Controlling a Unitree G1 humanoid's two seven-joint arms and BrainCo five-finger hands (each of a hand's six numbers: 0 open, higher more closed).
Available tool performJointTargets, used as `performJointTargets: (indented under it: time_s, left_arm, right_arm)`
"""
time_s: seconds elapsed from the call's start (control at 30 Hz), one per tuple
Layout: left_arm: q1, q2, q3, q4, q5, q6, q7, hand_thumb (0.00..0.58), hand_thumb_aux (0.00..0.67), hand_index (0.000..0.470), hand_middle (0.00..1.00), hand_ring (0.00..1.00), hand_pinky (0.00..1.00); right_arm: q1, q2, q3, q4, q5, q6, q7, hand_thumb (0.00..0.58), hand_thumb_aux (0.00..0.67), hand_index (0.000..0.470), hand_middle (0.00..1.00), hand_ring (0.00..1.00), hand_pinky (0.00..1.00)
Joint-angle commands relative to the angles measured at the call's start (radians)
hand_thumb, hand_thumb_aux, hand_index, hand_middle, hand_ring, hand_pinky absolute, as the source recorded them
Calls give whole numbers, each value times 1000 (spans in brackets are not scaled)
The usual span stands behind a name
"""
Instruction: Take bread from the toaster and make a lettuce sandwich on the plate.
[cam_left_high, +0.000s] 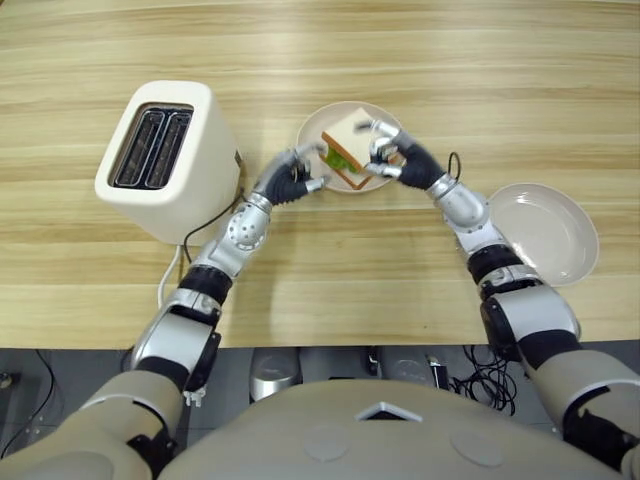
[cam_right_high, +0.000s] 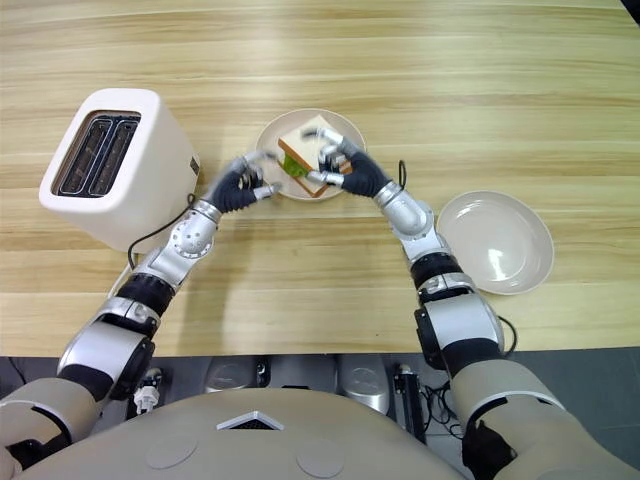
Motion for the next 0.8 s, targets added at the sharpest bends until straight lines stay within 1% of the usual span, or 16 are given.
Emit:
performJointTargets:
  time_s: [0.03,0.1,0.2,0.33,0.53,0.8]
  left_arm:
    - [105,-43,58,-169,-93,-6,7,0,0,0,0,0,0]
    - [128,-67,78,-204,-123,-12,5,0,0,0,0,0,0]
    - [129,-74,98,-197,-86,-53,42,0,0,0,0,0,0]
    - [135,-99,141,-185,-125,-74,54,0,0,0,0,0,0]
    - [157,-120,160,-183,-141,-85,44,0,0,0,0,0,0]
    - [173,-131,169,-200,-145,-78,36,0,0,0,0,0,0]
  right_arm:
    - [84,57,-61,-112,163,5,37,0,0,0,0,0,0]
    - [97,81,-101,-128,183,9,-1,0,0,0,0,0,0]
    - [88,93,-146,-101,147,28,-83,0,0,0,0,0,0]
    - [98,100,-144,-76,81,29,-129,0,0,0,0,0,0]
    - [103,104,-162,-91,81,36,-144,0,0,0,0,0,0]
    - [116,103,-156,-110,58,31,-160,0,0,0,0,0,0]
